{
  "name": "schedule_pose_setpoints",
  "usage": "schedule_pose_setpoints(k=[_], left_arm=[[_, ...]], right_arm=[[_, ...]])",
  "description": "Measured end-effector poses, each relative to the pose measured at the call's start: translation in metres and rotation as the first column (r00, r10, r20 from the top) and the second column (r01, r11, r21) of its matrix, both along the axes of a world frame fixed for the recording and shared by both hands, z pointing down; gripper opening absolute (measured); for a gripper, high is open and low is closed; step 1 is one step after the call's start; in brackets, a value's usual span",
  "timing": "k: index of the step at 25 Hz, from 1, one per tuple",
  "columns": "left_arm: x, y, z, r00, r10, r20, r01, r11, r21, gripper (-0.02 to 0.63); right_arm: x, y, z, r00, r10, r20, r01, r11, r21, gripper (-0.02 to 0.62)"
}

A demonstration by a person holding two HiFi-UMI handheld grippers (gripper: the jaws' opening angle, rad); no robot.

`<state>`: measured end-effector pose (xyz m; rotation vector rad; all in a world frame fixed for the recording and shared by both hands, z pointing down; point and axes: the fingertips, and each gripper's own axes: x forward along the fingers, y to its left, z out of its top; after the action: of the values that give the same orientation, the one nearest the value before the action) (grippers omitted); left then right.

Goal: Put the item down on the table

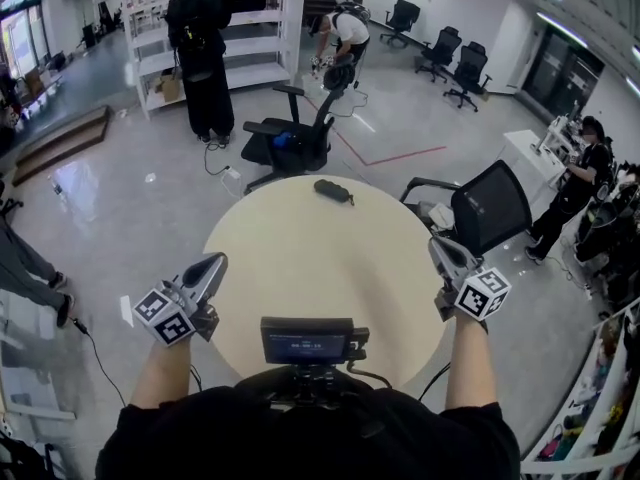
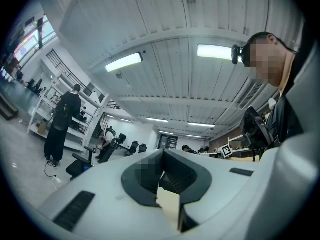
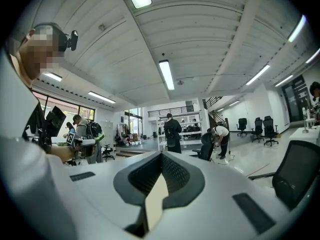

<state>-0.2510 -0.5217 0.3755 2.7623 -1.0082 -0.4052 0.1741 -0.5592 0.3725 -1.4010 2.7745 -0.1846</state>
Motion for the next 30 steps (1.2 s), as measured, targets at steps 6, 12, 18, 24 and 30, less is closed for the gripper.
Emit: schedule_pose_setpoints(k=[6,12,18,24,30], left_arm=[[0.084,0.063,-0.02,0.999,-0.032,-0.038,0.033,0.999,0.018,0.002],[0.124,0.126,-0.012,0.998,-0.048,-0.037,0.049,0.999,0.024,0.002],[0.131,0.153,-0.02,0.998,-0.065,-0.013,0.065,0.998,0.009,0.002],[0.128,0.156,-0.009,0.999,-0.044,-0.013,0.044,0.999,-0.004,0.002],[0.121,0.153,-0.003,1.0,-0.005,-0.013,0.005,1.0,-0.006,0.002]], right_arm=[[0.062,0.064,-0.015,0.998,-0.064,0.0,0.064,0.998,0.021,0.005],[0.067,0.122,0.0,0.989,-0.15,0.012,0.15,0.988,0.027,0.005],[0.049,0.147,0.0,0.973,-0.226,0.035,0.226,0.974,0.022,0.005],[0.036,0.15,0.024,0.976,-0.214,0.04,0.213,0.977,0.016,0.005],[0.028,0.156,0.032,0.983,-0.176,0.055,0.176,0.984,0.017,0.005]])
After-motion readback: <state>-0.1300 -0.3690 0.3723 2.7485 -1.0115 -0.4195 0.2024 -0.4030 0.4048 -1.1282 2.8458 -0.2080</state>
